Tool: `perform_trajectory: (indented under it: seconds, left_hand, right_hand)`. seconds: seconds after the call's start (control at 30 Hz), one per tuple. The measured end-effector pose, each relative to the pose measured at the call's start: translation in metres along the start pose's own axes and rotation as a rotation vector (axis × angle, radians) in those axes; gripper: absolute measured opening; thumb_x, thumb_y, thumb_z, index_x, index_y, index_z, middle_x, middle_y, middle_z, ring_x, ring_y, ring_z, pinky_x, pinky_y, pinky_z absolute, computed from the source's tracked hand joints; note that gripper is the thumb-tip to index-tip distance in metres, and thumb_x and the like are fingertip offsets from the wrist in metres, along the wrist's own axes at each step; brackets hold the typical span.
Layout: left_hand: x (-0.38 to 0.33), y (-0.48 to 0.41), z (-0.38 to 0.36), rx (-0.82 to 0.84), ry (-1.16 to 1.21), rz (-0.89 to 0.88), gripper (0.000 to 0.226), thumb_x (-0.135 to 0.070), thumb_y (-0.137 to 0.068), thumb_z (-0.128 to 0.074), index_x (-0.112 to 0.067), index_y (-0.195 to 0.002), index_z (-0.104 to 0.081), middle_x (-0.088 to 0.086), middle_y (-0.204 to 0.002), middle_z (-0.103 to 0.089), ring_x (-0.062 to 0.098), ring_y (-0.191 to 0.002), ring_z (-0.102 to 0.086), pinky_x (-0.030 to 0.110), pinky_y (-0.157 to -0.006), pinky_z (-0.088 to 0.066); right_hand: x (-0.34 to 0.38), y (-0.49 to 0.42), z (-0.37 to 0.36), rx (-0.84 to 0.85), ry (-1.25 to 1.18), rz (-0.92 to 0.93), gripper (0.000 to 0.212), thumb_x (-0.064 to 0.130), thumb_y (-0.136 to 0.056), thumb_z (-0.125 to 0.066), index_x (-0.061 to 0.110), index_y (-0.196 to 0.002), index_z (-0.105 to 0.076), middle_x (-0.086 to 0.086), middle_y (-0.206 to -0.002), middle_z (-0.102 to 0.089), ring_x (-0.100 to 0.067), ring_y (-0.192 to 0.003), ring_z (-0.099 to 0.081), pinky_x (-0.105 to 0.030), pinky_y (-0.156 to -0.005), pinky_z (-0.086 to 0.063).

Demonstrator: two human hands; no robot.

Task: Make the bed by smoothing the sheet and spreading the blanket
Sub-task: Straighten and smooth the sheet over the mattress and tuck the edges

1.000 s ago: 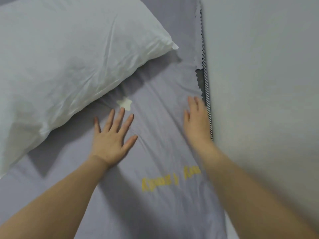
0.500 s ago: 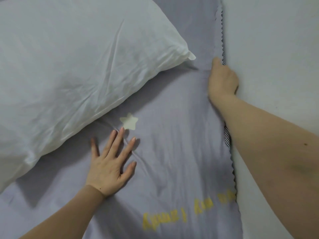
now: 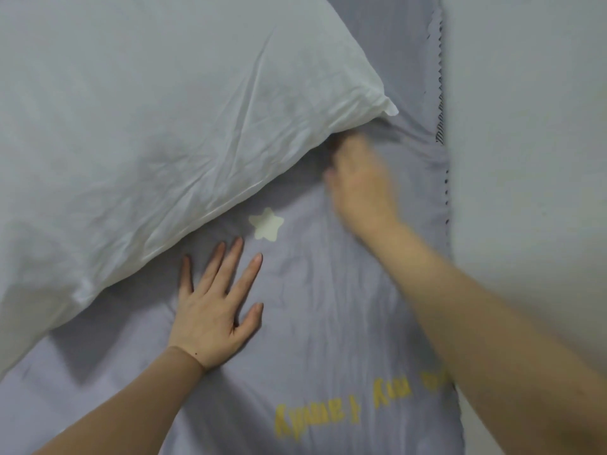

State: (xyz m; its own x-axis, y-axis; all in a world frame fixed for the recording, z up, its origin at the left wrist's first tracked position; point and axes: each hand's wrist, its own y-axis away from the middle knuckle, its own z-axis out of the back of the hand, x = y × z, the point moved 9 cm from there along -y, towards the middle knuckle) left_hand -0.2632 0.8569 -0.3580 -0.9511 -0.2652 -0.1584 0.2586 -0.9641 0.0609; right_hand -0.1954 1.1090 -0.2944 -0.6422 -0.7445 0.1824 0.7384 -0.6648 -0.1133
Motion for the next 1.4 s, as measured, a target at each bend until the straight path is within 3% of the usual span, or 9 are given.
perform_trajectory:
  seconds: [0.23,0.4,0.6,0.73,0.83,0.97,1.17,1.27,1.4]
  left_hand:
    - [-0.001,0.001,-0.001,0.044,-0.027,0.004,0.067,-0.058,-0.091,-0.025,-0.035,-0.154,-0.013,0.0,-0.163,-0.008,0.022,-0.15,-0.01,0.058,-0.115,-0.001]
    - [0.001,-0.004,0.022,0.137,0.142,0.061,0.076,-0.078,-0.083,-0.017,-0.047,-0.15,-0.004,-0.016,-0.16,0.005,0.014,-0.15,0.003,0.052,-0.118,0.005]
    - [0.044,0.009,0.076,-0.206,1.803,0.832,0.076,-0.068,-0.073,-0.048,-0.025,-0.136,-0.047,-0.006,-0.142,-0.05,0.017,-0.134,-0.045,0.036,-0.114,-0.031]
    - [0.082,-0.002,0.121,-0.261,2.285,0.968,0.11,-0.087,-0.069,-0.04,-0.019,-0.153,-0.018,0.004,-0.154,-0.033,0.038,-0.135,-0.04,0.073,-0.103,-0.025]
    - [0.124,-0.011,0.157,-0.366,2.387,1.071,0.11,-0.086,-0.07,-0.042,-0.017,-0.153,-0.017,0.01,-0.151,-0.034,0.054,-0.134,-0.03,0.086,-0.089,-0.019]
    - [0.175,-0.006,0.203,-0.472,2.23,1.022,0.047,-0.036,-0.091,-0.04,-0.02,-0.131,-0.058,0.008,-0.124,-0.066,0.037,-0.115,-0.061,0.074,-0.086,-0.038]
    - [0.181,0.02,0.213,-0.673,2.163,0.901,0.072,-0.033,-0.068,-0.048,-0.018,-0.138,-0.052,0.005,-0.13,-0.063,0.027,-0.116,-0.061,0.043,-0.092,-0.051]
    - [0.182,0.052,0.176,-0.796,2.091,1.032,0.047,-0.031,-0.084,-0.049,-0.02,-0.129,-0.058,-0.001,-0.118,-0.07,0.023,-0.111,-0.063,0.037,-0.09,-0.054]
    - [0.189,0.102,0.113,-0.81,1.932,1.379,0.026,-0.037,-0.103,-0.03,-0.029,-0.094,-0.053,0.006,-0.13,-0.06,0.02,-0.113,-0.058,0.023,-0.096,-0.046]
  right_hand:
    - [-0.106,0.077,-0.004,0.216,0.192,-0.617,0.06,0.037,-0.103,-0.02,0.007,-0.153,-0.006,-0.007,-0.162,-0.004,-0.018,-0.149,-0.004,-0.042,-0.121,-0.002]
    - [-0.044,0.048,0.041,0.109,-0.271,-0.605,0.057,0.039,-0.099,-0.042,0.006,-0.145,-0.033,-0.012,-0.146,-0.042,-0.027,-0.136,-0.038,-0.041,-0.109,-0.032]
    - [0.091,-0.006,0.041,0.116,-1.647,-1.009,0.06,0.038,-0.082,-0.073,0.015,-0.129,-0.043,-0.001,-0.124,-0.06,-0.018,-0.108,-0.058,-0.033,-0.087,-0.049]
    - [0.156,-0.054,0.082,0.093,-1.458,-0.723,0.03,-0.004,-0.089,-0.054,0.013,-0.065,-0.048,-0.004,-0.061,-0.047,-0.007,-0.045,-0.042,-0.013,-0.04,-0.03]
    - [0.221,-0.07,0.119,0.196,-1.299,-0.381,0.03,-0.003,-0.09,-0.05,0.004,-0.062,-0.054,-0.005,-0.058,-0.052,-0.006,-0.059,-0.042,-0.019,-0.05,-0.03]
    - [0.296,-0.055,0.139,0.304,-1.27,-0.097,0.022,0.009,-0.095,-0.053,-0.001,-0.104,-0.07,-0.015,-0.107,-0.07,-0.02,-0.098,-0.059,-0.035,-0.088,-0.047]
    - [0.31,0.049,0.116,0.167,-1.085,-0.11,0.043,0.017,-0.093,-0.051,0.021,-0.054,-0.035,0.009,-0.054,-0.032,-0.012,-0.062,-0.036,-0.035,-0.058,-0.03]
    - [0.309,0.117,0.047,0.458,-0.902,-0.04,0.023,0.03,-0.1,-0.044,0.019,-0.103,-0.064,-0.009,-0.109,-0.065,-0.013,-0.102,-0.053,-0.031,-0.096,-0.039]
    - [0.192,0.173,-0.048,0.857,-0.302,-0.05,0.059,0.035,-0.099,-0.044,0.028,-0.152,-0.019,0.0,-0.16,-0.018,-0.02,-0.147,-0.016,-0.035,-0.117,-0.014]
